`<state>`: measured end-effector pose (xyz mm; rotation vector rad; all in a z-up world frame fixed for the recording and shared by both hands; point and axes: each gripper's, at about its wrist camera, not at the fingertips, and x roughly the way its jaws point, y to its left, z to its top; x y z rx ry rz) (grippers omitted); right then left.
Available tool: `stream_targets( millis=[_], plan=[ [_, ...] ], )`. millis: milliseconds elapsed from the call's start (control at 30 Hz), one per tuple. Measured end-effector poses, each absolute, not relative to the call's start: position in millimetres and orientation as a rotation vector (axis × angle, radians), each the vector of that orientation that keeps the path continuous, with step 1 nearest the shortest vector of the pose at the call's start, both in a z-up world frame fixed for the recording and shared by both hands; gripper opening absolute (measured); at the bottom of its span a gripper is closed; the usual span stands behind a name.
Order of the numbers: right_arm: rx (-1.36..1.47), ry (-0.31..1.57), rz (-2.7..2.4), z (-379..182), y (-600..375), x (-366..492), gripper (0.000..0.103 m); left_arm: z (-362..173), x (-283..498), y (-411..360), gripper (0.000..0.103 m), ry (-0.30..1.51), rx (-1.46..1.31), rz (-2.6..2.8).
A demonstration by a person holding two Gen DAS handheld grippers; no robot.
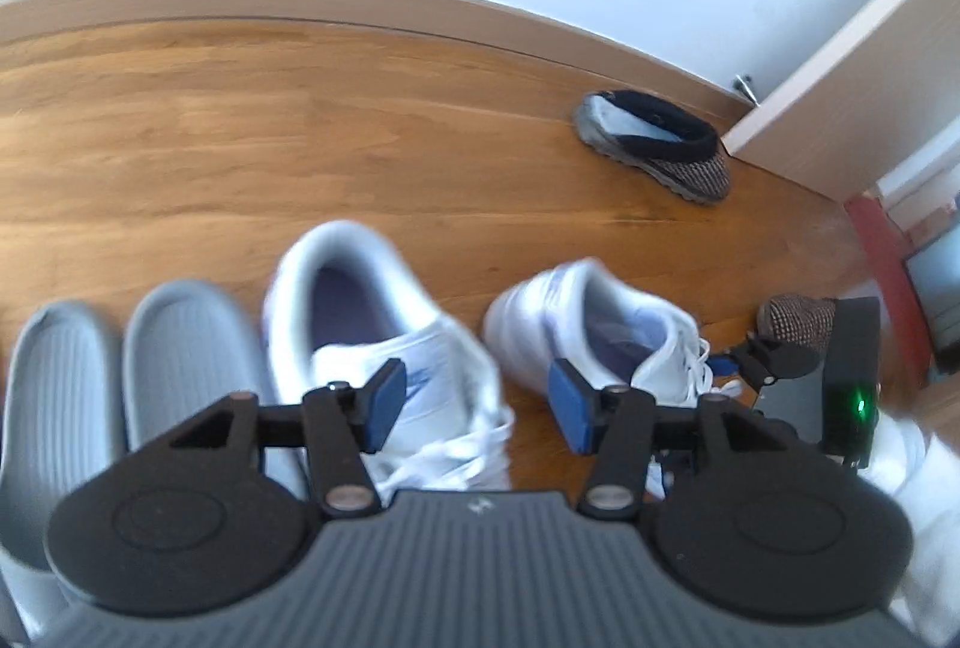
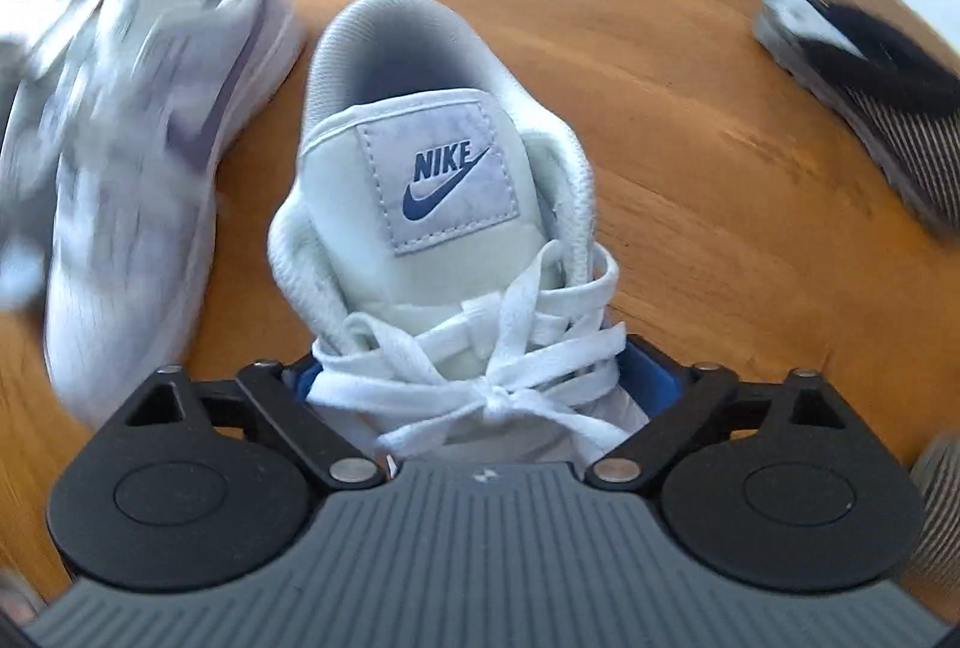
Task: Organize scattered shoes
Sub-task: 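Set the sneaker beside the first sneaker and open the left gripper, then move both tools toward the black sneakers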
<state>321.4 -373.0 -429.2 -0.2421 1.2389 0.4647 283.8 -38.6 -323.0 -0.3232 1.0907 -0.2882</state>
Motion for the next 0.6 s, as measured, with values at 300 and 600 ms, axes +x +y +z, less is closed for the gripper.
stream_targets(
  millis=[300, 600],
  plan=[
    [-0.012, 1.325, 0.299, -424.9, -324.0, 335.2, 0.086, -312.6, 276.3, -17.5, 0.052, 1.038, -0.236, -0.282],
    [0.05, 1.335, 0.317, -421.1, -291.5, 324.8, 0.095, -304.8, 267.4, -14.7, 0.053, 1.04, -0.208, -0.306]
  ],
)
